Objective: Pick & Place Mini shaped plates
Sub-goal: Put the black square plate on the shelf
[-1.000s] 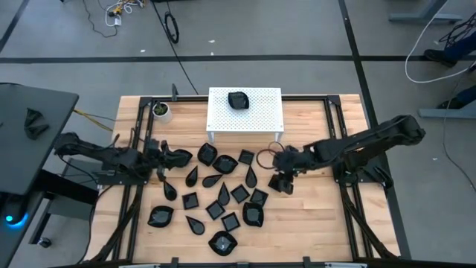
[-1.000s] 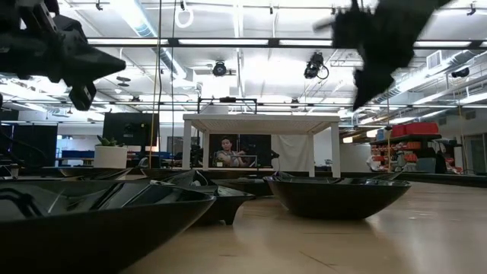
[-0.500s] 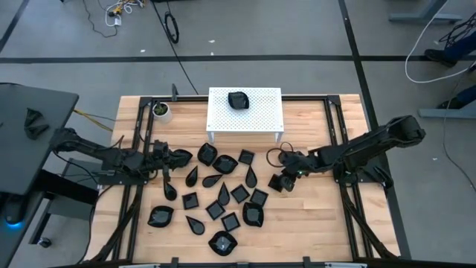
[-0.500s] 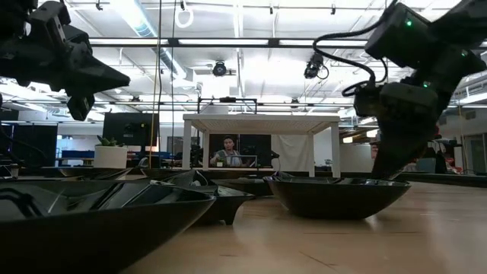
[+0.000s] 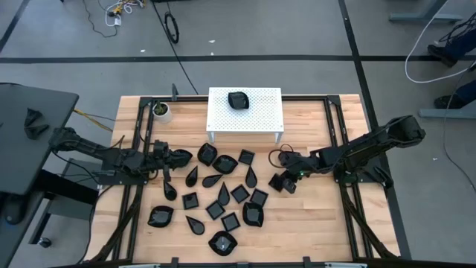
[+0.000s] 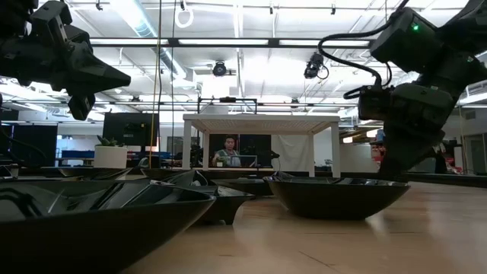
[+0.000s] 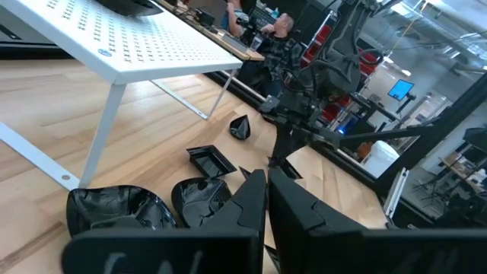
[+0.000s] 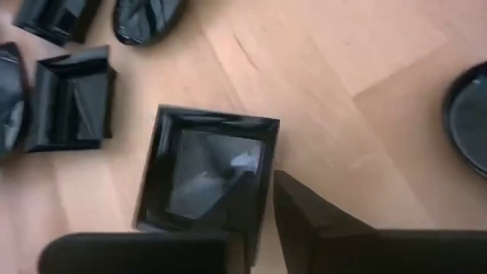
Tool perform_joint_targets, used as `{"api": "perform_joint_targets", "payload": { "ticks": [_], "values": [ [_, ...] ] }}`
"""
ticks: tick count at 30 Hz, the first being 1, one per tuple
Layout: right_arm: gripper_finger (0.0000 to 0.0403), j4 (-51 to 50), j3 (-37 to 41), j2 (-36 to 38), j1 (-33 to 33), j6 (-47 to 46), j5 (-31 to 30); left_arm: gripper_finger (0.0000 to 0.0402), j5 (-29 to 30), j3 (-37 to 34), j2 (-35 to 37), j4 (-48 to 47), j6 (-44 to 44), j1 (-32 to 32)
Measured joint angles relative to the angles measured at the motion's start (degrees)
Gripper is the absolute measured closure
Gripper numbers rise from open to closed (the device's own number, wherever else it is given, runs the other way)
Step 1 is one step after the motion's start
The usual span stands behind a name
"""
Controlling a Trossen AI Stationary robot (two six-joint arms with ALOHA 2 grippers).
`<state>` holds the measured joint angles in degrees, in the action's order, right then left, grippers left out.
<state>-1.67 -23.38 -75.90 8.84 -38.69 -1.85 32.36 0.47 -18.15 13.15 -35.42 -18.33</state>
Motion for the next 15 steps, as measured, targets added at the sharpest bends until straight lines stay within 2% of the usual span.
{"api": "perform_joint_targets", "payload": {
  "ticks": [7, 15],
  "values": [
    [0.0362, 2.68, 0.00, 0.00, 0.00, -3.27, 4.34, 0.0381, 0.00, 0.00, 0.01, -0.02, 0.02, 0.00],
    [0.0306, 1.00, 0.00, 0.00, 0.00, -4.27, 4.33, 0.0381, -0.02, 0.00, -0.26, -0.07, 0.02, -0.02]
  ]
}}
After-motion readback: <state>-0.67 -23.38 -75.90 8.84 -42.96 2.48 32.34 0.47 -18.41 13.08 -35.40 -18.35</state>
